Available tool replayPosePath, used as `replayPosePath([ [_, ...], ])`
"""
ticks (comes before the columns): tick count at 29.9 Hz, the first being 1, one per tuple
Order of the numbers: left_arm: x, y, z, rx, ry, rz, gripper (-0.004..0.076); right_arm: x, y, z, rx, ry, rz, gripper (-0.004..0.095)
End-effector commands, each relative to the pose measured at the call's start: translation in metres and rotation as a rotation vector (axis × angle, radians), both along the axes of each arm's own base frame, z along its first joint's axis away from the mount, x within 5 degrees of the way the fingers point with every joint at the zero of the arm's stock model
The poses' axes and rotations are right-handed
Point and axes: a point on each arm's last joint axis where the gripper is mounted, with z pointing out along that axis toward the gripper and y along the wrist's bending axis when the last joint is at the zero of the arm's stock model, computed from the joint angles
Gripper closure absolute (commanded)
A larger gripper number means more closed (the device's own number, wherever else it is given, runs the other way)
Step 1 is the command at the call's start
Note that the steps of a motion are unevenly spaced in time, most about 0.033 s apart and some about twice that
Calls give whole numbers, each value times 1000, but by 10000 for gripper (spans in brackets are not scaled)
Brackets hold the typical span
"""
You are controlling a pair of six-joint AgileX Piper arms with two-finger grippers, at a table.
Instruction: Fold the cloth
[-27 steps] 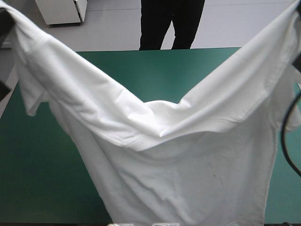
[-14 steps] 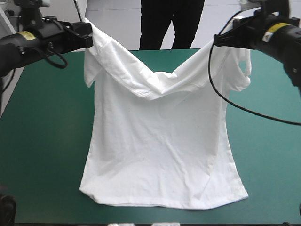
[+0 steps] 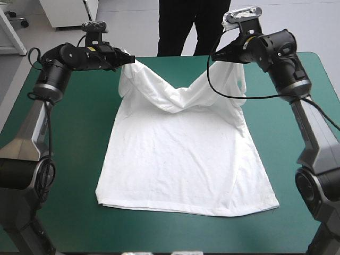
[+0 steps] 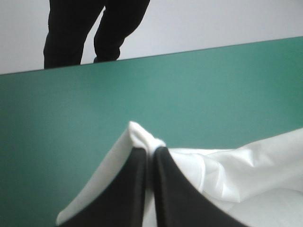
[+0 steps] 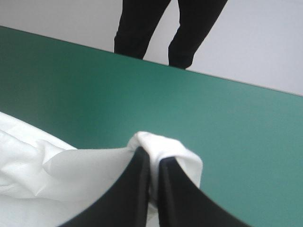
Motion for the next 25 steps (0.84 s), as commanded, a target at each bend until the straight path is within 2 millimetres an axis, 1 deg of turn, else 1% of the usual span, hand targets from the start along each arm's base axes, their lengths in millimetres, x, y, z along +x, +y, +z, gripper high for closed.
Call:
replayPosePath([
  [1, 2, -5, 13, -48, -74, 7, 733, 16, -7, -3, 45, -38, -10, 925],
  [3, 9, -6, 1, -43, -39, 2, 733, 26, -8, -19, 57, 11, -5, 925],
  [7, 15, -9, -17, -26, 20, -15, 733, 40, -7, -49, 62, 133, 25, 925],
  [10, 15, -10, -24, -13, 65, -36, 733, 46, -9, -69, 78, 239, 23, 924],
  [12, 16, -10, -30, -4, 91, -43, 732, 50, -10, -79, 77, 265, 19, 915],
  [15, 16, -11, -38, 4, 131, -57, 706, 51, -13, -86, 70, 278, 30, 809],
  [17, 17, -11, -42, 21, 151, -62, 631, 51, -13, -91, 61, 294, 46, 649],
  [20, 15, -9, -44, 63, 165, -70, 440, 51, -15, -90, 74, 292, 46, 354],
  [21, 13, -8, -42, 85, 164, -71, 363, 50, -17, -86, 74, 280, 46, 278],
  [22, 9, -6, -37, 100, 159, -64, 291, 48, -19, -81, 71, 269, 48, 225],
  [23, 6, -5, -30, 107, 145, -54, 237, 45, -22, -75, 68, 253, 49, 202],
  [24, 0, -2, -21, 115, 128, -39, 203, 41, -24, -67, 68, 237, 53, 196],
  [25, -6, 0, -11, 126, 112, -34, 188, 37, -29, -58, 71, 215, 45, 199],
])
